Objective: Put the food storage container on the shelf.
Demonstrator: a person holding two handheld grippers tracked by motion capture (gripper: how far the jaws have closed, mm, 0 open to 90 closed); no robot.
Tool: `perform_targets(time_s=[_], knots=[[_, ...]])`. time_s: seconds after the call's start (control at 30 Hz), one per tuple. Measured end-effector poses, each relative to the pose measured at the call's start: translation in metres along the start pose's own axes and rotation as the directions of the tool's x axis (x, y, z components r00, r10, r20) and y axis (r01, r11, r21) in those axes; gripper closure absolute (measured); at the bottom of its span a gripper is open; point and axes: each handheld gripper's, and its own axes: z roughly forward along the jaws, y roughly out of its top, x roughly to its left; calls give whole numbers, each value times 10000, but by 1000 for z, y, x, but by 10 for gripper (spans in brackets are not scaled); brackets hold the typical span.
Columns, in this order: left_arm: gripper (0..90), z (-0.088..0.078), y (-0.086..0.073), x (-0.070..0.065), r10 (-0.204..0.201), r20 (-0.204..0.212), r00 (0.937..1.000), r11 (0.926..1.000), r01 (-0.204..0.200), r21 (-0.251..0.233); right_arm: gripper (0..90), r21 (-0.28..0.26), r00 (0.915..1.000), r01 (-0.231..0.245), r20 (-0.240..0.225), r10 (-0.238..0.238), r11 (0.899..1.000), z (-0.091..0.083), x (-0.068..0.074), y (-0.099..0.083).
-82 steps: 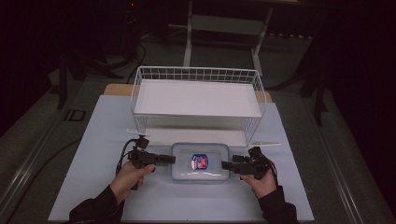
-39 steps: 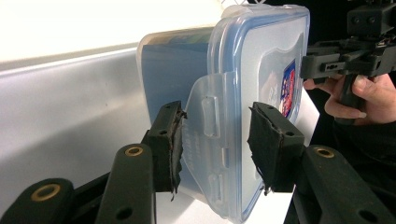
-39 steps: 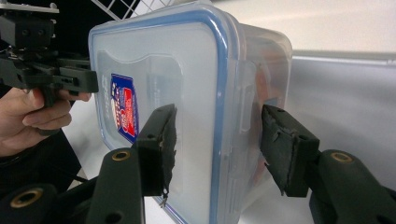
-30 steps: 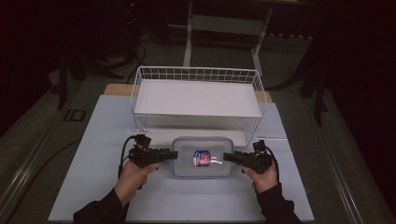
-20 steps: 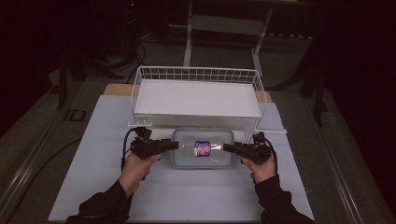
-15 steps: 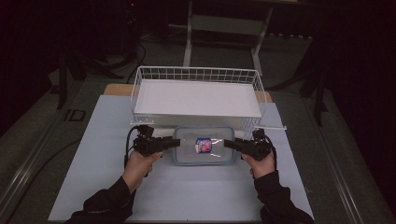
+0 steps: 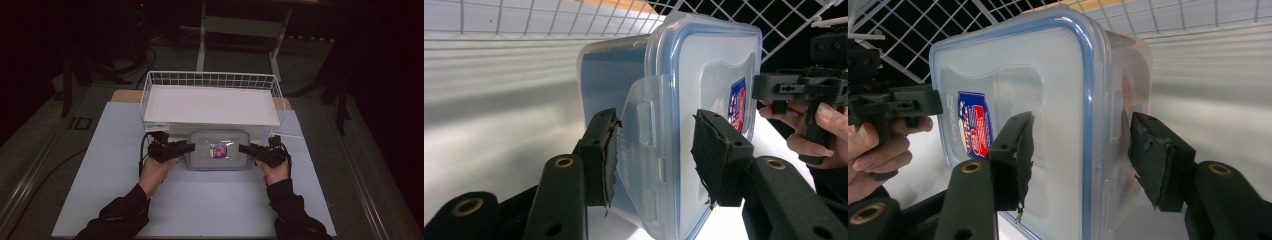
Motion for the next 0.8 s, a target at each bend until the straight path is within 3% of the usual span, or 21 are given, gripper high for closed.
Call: perform_targets(time_s=[0.2,0.37,0.47,0.63,0.7,0.8], knots=[[523,5,0,7,5,181,9998,9998,-2,-207,438,-299,9998,131,166,-126,9995,5,1,1],[523,7,0,12,-253,381,9990,9988,269,-409,407,-474,9992,99,384,-81,9988,9,2,2],[509,10,2,14,67,341,9994,9985,-49,-541,374,-619,9977,224,655,-183,9978,14,4,3],[473,13,1,14,290,206,9994,9979,-278,-588,351,-696,9970,69,777,-15,9976,18,6,3],[456,16,-2,15,119,111,9999,9974,-111,-718,337,-975,9956,-236,879,323,9950,23,6,2],[439,18,-4,18,-53,58,10000,9965,57,-834,330,-1104,9925,-320,1136,446,9934,26,5,1]])
